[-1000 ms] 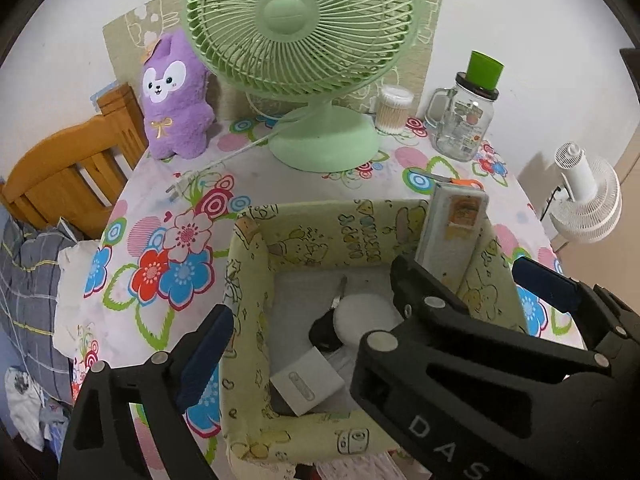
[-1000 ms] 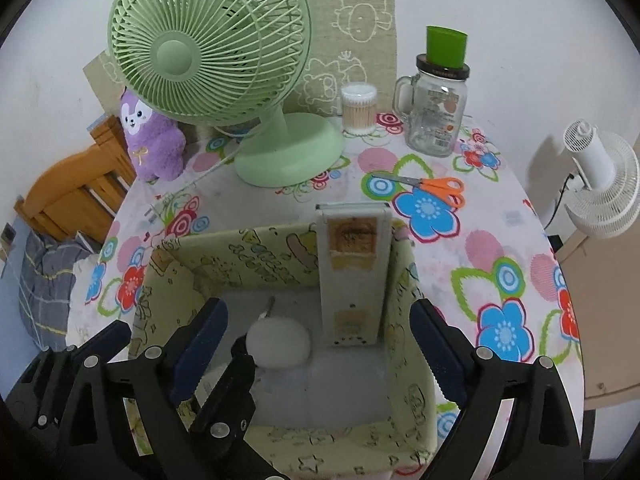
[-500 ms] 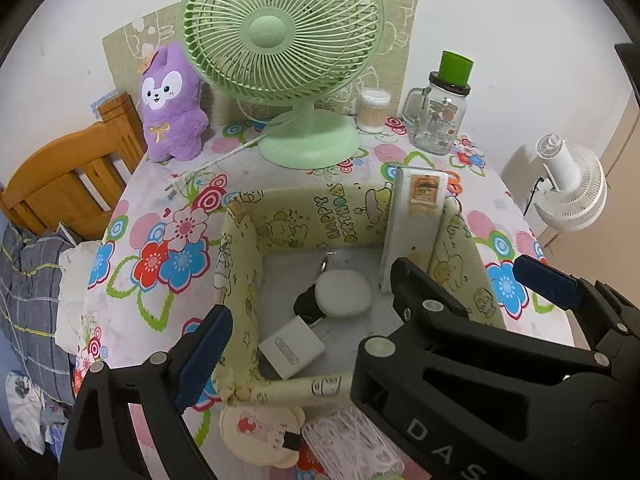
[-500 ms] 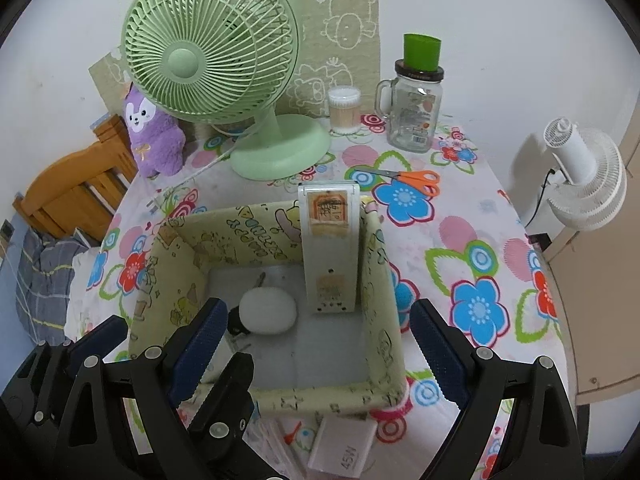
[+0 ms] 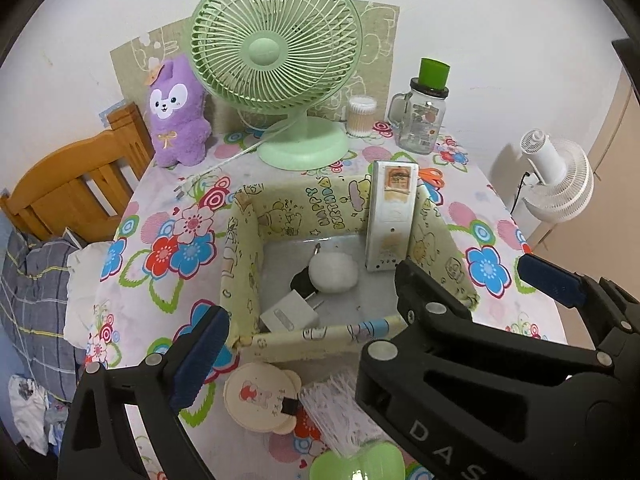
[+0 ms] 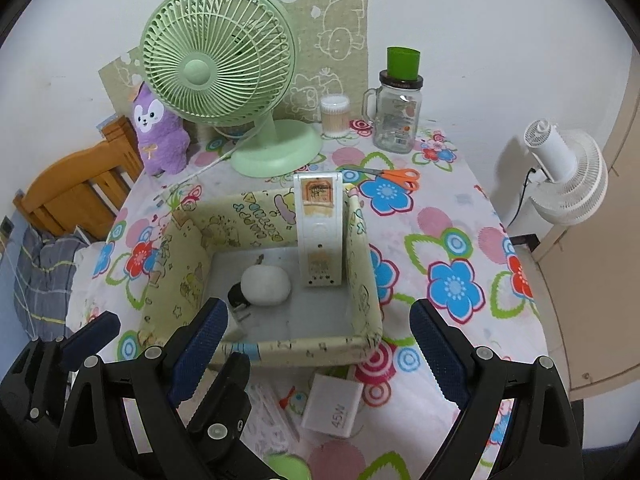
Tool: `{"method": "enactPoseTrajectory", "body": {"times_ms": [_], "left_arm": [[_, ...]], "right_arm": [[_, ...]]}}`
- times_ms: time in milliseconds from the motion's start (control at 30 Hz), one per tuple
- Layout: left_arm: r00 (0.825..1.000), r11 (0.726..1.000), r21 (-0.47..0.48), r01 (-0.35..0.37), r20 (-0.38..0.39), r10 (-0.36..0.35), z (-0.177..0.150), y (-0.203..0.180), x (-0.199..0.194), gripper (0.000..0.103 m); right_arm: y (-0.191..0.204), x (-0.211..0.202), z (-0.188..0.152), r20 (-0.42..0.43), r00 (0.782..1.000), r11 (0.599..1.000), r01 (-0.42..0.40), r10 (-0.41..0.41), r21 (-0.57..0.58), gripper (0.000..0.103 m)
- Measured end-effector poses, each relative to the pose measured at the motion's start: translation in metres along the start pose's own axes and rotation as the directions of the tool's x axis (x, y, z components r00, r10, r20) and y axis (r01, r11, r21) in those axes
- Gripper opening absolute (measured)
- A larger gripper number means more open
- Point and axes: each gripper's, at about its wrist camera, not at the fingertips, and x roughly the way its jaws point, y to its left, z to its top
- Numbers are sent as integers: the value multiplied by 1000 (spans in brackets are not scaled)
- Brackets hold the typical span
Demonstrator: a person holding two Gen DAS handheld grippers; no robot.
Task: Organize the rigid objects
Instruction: 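Withdraw both open tools up and away from the fabric box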
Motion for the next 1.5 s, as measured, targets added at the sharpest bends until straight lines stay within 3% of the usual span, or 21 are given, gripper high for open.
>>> {"method": "enactPoseTrajectory", "body": {"times_ms": [467,1000,1500], "left_arm": [[1000,1000,4,-15,26,15,-21,0,-32,100],[1000,1000,20,3,2,-3,-53,1,-53,101],[999,999,46,20,-33,-18,-76,4,-48,101]], "right_arm": [[5,-35,-22,16,1000,1000,21,-21,-10,94],[11,-58,-53,3,999,999,33,-33,-29,94],[15,-55,-80,-31,998,998,55,-55,-17,94]]}}
